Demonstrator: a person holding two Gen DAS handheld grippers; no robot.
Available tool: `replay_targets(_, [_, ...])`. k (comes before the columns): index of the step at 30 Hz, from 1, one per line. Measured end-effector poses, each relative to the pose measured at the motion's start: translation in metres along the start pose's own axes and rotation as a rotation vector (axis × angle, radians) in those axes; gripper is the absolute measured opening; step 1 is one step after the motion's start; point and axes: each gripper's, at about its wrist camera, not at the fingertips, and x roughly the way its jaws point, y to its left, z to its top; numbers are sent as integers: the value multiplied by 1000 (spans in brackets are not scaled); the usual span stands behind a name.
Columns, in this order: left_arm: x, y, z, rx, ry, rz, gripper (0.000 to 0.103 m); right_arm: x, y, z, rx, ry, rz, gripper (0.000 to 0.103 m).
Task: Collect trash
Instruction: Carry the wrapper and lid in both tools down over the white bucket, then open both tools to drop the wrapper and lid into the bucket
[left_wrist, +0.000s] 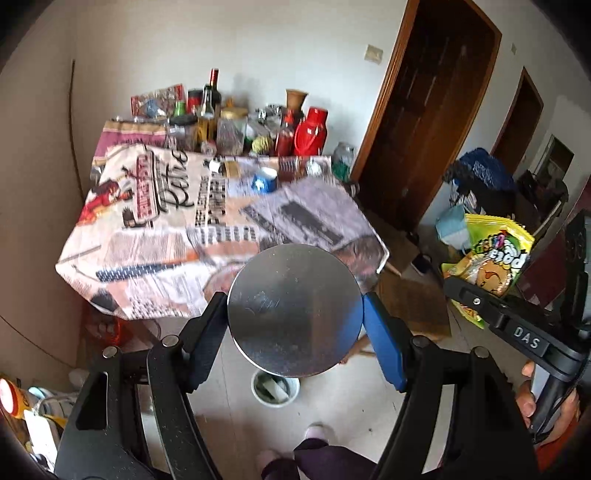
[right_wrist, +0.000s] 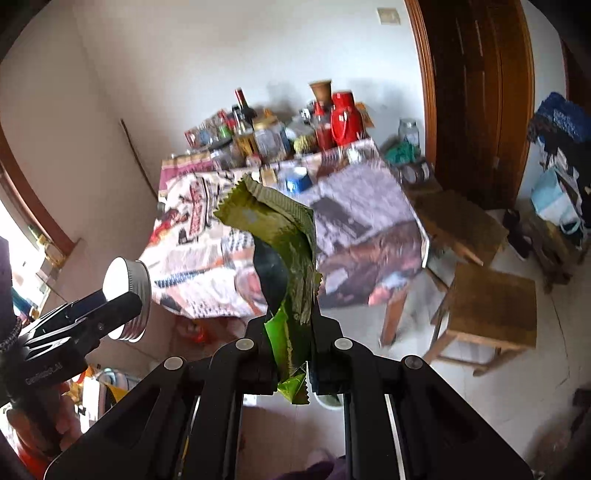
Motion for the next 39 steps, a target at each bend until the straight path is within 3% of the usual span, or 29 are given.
replay_targets(8, [58,12,-38,-57,152,32,72,51,-15,-27,-33,127,35,10])
replay_targets(14, [128,28,-76,-102,257,76,72,113,-37,-54,-50,210,50,10])
replay_targets(23, [257,64,-159,-154,381,129,72,236,-95,-124,-58,349,48,10])
replay_targets(28, [327,82,-205,-231,439,125,72,313,-125,-178,-58,455,29,11])
replay_targets(37, [416,110,-273,-271,516,145,72,412,-137,-235,-70,574,80,14])
replay_targets(39, [429,116,-282,-287,525,143,72,428,-136,-243,-63,626,87,29])
